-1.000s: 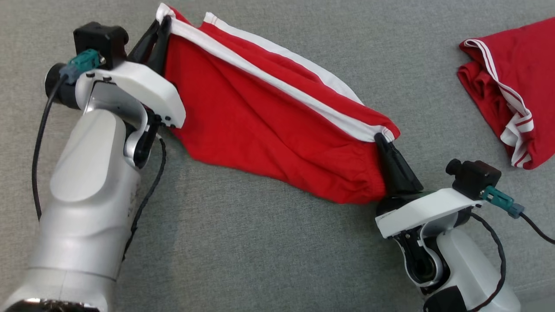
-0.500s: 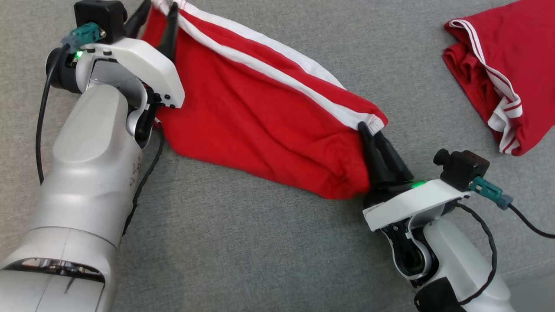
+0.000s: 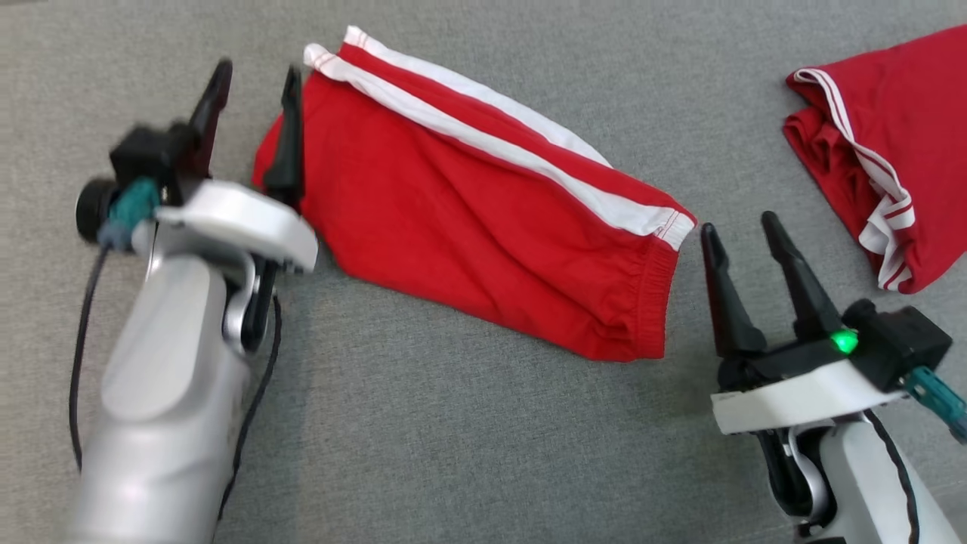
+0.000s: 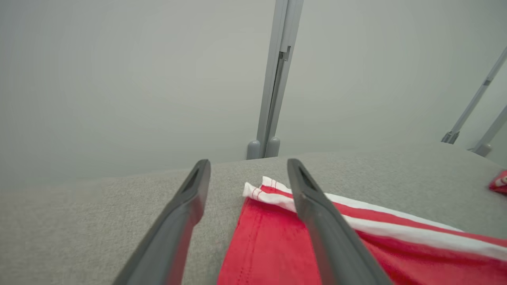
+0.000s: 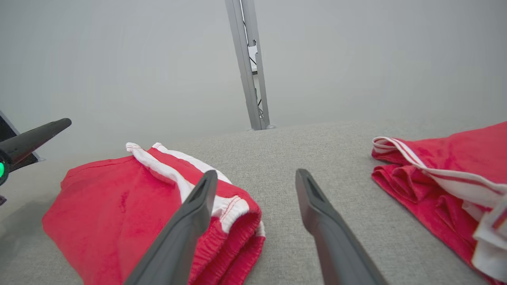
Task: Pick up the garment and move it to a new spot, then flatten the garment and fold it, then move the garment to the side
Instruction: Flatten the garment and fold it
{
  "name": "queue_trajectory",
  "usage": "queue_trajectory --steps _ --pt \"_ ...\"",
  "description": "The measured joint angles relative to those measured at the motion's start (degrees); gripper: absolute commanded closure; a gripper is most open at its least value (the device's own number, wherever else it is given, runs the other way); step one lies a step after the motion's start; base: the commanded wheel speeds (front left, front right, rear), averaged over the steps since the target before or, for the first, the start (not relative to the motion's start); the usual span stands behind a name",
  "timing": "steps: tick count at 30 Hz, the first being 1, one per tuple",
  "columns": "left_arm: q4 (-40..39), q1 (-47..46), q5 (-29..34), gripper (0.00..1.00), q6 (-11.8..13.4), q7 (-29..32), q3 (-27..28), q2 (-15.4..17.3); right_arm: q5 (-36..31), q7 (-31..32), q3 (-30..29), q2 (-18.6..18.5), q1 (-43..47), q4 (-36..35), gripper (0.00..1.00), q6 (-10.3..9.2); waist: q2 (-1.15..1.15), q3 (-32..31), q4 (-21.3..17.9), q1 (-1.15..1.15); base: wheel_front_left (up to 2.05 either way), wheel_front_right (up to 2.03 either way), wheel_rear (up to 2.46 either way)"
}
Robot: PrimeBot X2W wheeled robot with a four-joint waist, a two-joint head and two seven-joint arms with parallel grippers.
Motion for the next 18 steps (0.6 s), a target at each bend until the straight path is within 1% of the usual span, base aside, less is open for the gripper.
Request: queue_trajectory --steps 3,5,6,8,13,18 --pt "-7.0 7.1 1.5 0.0 2.2 0.0 1.2 0.8 -4.8 0.0 -2.7 0.3 2.2 -2.7 0.0 0.0 0.0 -1.5 0.3 0.0 0.0 0.0 0.0" --pt "-10.3 11.1 1.8 0.0 3.3 0.0 2.3 1.5 -7.1 0.0 -4.1 0.7 3.6 -4.2 0.0 0.0 0.0 -2.6 0.4 0.0 0.0 0.0 0.0" --pt "-13.5 15.1 2.4 0.0 4.5 0.0 2.8 1.7 -8.6 0.0 -5.3 1.1 5.2 -5.1 0.0 0.0 0.0 -3.8 0.4 0.0 0.0 0.0 0.0" --pt "-15.8 18.6 2.5 0.0 5.8 0.0 3.4 1.6 -10.3 0.0 -6.3 1.3 6.7 -5.7 0.0 0.01 0.0 -5.1 0.5 0.0 0.0 0.0 0.0" --pt "-19.9 26.0 2.5 0.0 8.4 0.0 4.6 1.9 -11.2 0.0 -7.1 1.9 9.1 -6.0 0.0 0.01 0.0 -7.8 0.8 0.0 0.0 0.0 0.0" --pt "-23.6 29.9 2.6 0.0 9.7 1.6 4.6 2.4 -11.7 0.0 -7.5 2.1 9.5 -5.8 0.0 0.0 0.0 -8.8 1.3 0.0 0.0 0.0 0.0"
